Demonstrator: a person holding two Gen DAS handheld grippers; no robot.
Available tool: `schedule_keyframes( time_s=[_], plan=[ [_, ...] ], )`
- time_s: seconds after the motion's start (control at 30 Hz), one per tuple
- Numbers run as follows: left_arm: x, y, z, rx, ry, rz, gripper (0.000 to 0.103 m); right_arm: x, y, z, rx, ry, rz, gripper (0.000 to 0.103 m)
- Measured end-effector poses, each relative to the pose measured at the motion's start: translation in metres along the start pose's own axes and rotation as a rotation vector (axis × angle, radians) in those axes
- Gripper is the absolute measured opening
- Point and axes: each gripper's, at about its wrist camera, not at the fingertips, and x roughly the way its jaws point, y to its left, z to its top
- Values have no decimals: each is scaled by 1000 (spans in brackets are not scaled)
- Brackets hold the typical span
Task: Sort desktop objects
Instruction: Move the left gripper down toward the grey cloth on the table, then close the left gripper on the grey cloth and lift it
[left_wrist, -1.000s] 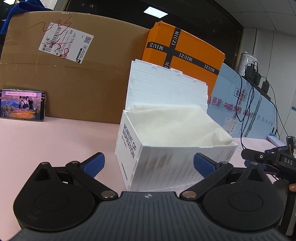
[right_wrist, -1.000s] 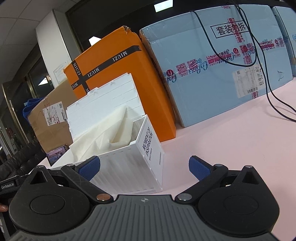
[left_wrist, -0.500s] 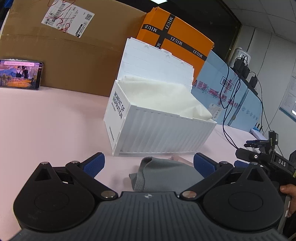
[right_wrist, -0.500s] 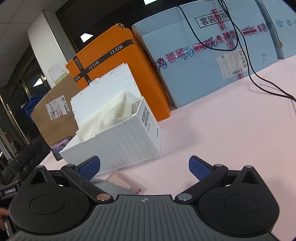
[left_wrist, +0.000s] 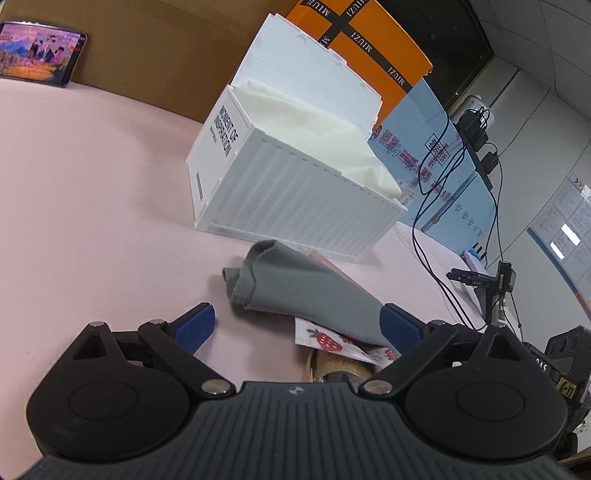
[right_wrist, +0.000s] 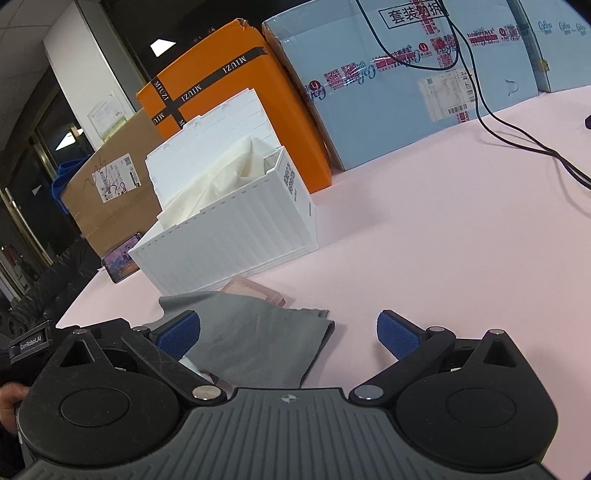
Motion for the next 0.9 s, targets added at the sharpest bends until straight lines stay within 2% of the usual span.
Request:
schedule_keyframes(
  time_s=[0.27, 0.37, 0.53, 0.73, 0.8, 0.9],
  plan=[
    [6, 2, 4, -28, 25, -27, 90, -11, 1, -15, 27, 60, 20, 103],
    [9, 1, 8, -17, 39, -13, 84, -14, 3, -16, 21, 88, 50, 103],
    [17, 3, 14, -16, 47, 2, 71, -8, 8, -16, 73, 200, 218, 103],
    [24, 3, 18, -21, 46, 2, 71, 10, 22, -16, 114, 310, 334, 103],
    [26, 3, 17, -22, 45, -2, 71, 18, 25, -15, 161, 331, 355, 103],
    [27, 3, 17, -25, 43, -7, 71, 26, 32, -11, 184, 337, 337, 103]
  ],
)
